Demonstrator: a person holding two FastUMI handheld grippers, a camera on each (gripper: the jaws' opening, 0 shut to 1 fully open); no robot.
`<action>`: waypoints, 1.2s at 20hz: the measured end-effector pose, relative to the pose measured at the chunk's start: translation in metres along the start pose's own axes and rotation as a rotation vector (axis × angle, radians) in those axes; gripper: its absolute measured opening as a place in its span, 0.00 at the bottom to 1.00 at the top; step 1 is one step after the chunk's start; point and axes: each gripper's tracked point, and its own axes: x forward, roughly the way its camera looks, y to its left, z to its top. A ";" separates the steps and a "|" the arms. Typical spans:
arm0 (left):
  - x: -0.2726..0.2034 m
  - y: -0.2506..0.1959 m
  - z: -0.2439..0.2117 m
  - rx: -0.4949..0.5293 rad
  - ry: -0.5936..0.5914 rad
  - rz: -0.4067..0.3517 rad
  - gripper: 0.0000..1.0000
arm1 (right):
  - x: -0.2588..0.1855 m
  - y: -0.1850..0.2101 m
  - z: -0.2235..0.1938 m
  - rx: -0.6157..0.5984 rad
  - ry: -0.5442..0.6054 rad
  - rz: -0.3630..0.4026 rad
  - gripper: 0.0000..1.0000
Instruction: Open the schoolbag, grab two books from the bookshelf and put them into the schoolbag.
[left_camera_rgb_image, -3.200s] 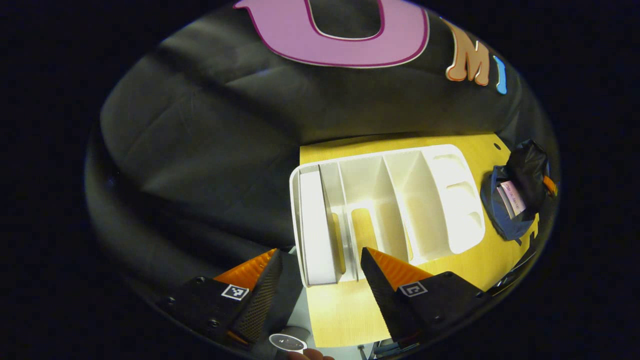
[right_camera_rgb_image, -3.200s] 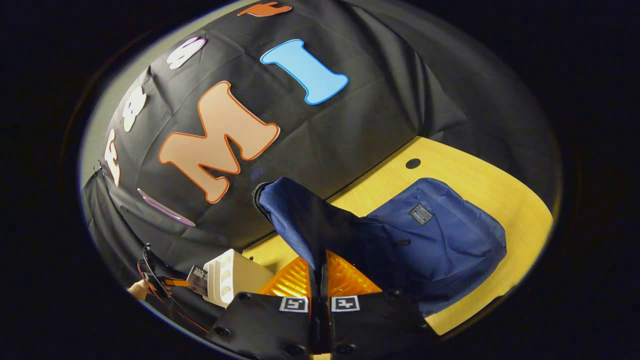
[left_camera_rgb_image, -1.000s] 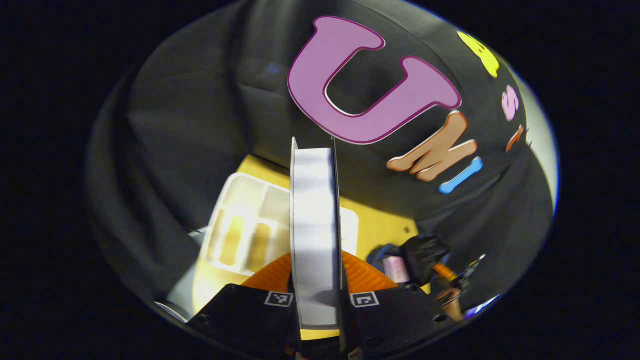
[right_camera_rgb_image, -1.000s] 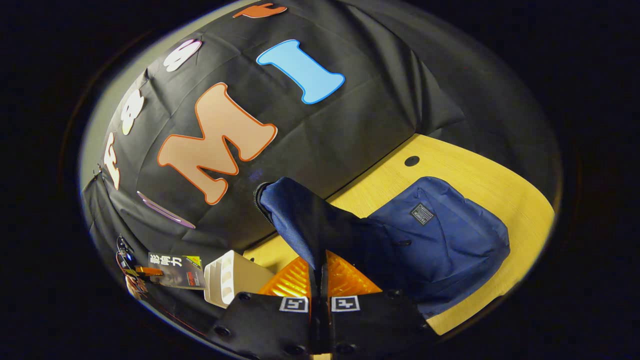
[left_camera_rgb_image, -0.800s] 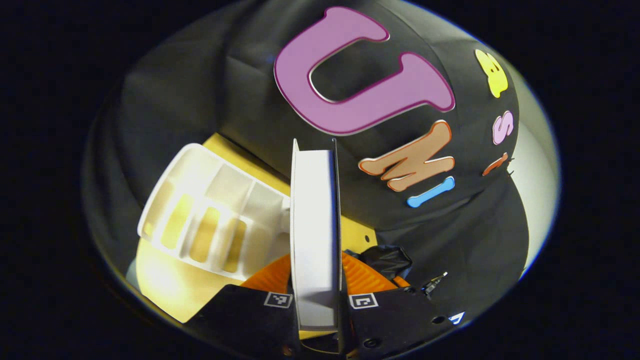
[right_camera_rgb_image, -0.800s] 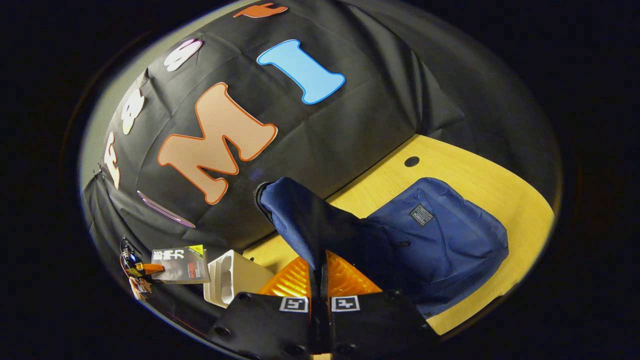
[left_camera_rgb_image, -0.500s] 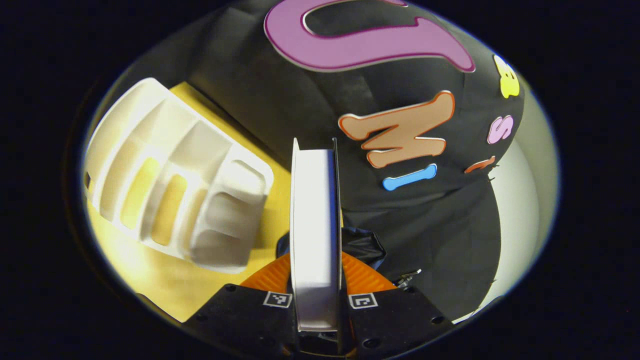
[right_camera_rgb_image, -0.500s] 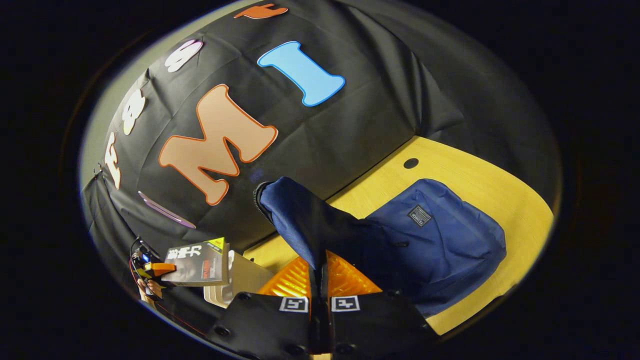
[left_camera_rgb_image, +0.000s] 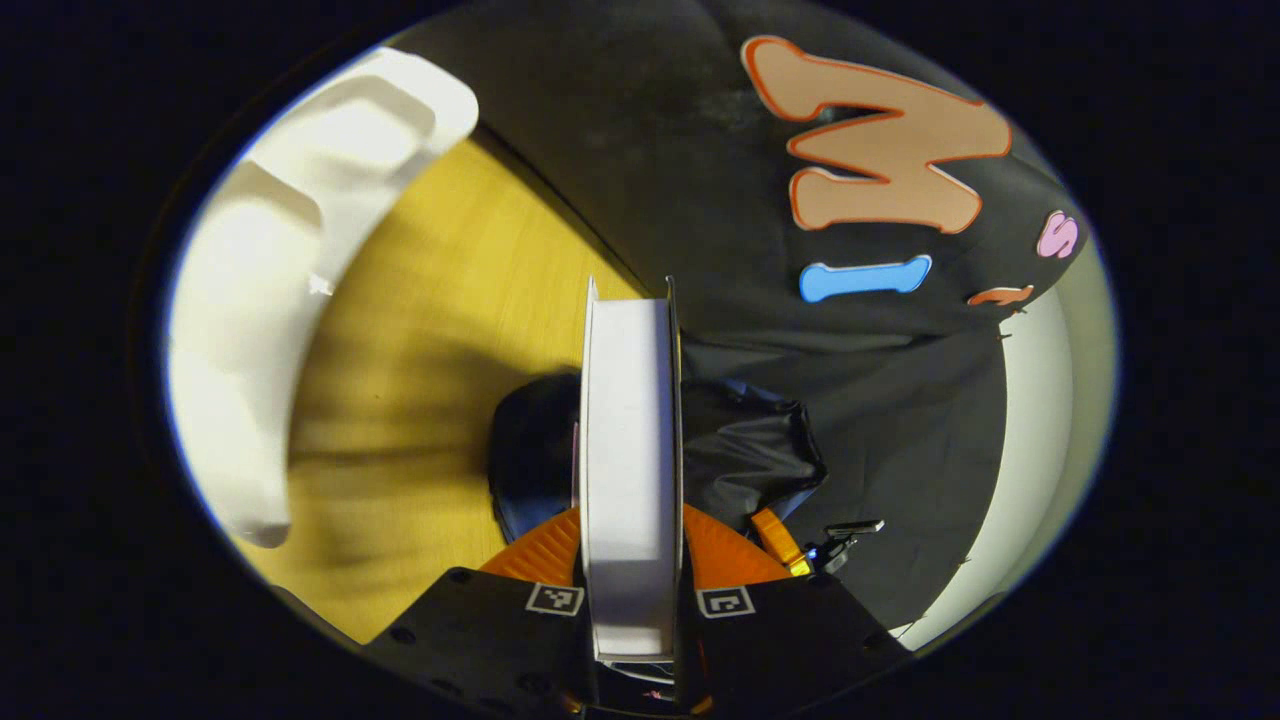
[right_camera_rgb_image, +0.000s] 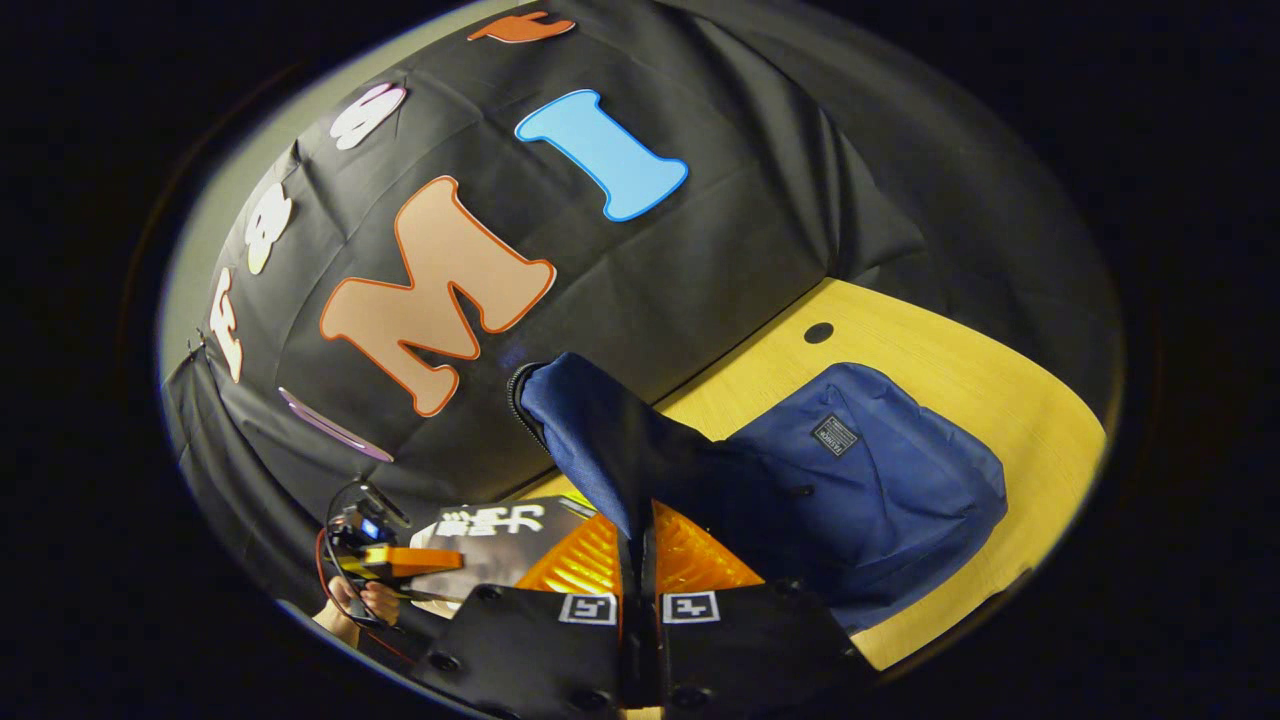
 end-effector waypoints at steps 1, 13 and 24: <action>0.018 -0.001 -0.004 -0.014 0.023 -0.009 0.27 | 0.000 0.001 0.000 0.001 0.001 0.001 0.03; 0.124 -0.003 -0.040 -0.152 0.095 -0.087 0.27 | -0.002 -0.001 0.002 0.011 -0.022 0.003 0.03; 0.202 -0.012 -0.070 -0.181 0.103 -0.145 0.28 | -0.008 0.007 0.002 -0.033 -0.032 0.021 0.03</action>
